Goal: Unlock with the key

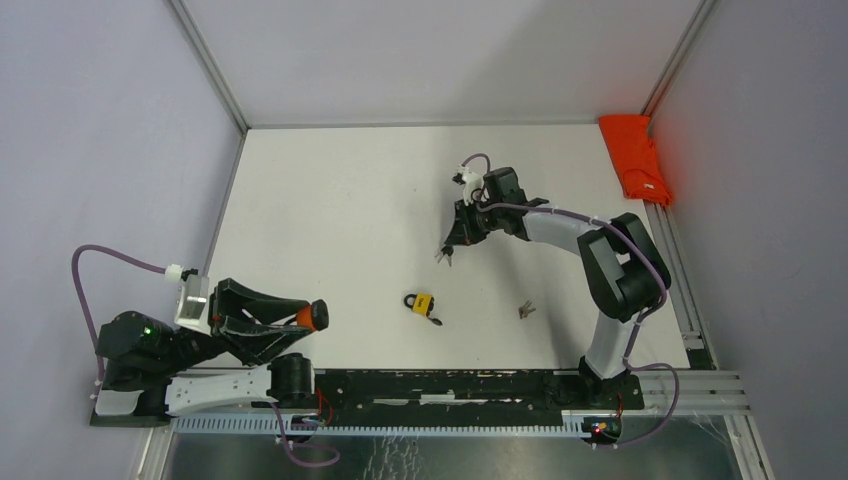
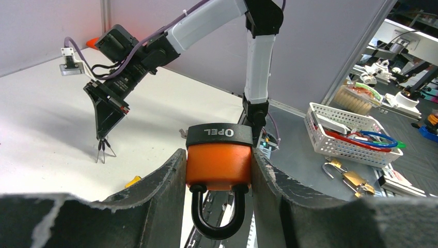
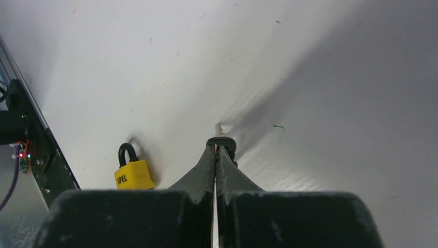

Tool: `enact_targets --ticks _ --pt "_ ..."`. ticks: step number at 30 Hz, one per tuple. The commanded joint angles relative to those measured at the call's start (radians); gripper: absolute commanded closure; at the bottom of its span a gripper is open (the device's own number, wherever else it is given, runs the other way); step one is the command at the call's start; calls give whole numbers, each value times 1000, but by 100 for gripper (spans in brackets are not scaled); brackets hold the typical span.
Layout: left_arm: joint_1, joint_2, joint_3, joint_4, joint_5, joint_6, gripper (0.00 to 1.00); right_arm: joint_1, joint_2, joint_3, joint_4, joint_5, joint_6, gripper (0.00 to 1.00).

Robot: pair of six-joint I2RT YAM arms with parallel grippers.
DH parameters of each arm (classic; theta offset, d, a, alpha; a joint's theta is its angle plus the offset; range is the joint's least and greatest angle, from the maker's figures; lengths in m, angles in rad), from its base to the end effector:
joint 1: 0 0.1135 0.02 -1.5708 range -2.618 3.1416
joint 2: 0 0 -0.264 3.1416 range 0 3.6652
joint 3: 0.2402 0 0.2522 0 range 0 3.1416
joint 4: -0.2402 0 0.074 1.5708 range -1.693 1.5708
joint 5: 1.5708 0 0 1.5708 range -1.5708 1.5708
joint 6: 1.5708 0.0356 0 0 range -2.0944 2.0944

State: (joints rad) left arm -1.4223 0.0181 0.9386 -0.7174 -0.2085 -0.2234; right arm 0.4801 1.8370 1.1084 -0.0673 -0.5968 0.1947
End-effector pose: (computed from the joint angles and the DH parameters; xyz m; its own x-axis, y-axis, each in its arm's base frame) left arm 0.0018 0.0375 0.3715 -0.1786 -0.2710 -0.9459 0.9209 0.2925 -0.2577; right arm 0.3318 0.1954 0.1760 -0.7631 -0.2170 -0.6087 -0.5944 0.6055 0.5293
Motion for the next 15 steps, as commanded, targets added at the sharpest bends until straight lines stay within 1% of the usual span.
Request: enact_targets --ticks 1,5,11,15 --pt "-4 -9 5 51 -14 -10 98 -39 28 2 -6 60 89 100" --pt "-7 -9 3 52 -15 -9 98 -56 26 -26 -50 140 83 100" --pt "-5 -9 -6 61 -16 -4 98 -66 5 -79 -66 180 80 100" --pt "-6 -9 -6 63 -16 -5 98 -66 -18 -96 -107 210 54 100"
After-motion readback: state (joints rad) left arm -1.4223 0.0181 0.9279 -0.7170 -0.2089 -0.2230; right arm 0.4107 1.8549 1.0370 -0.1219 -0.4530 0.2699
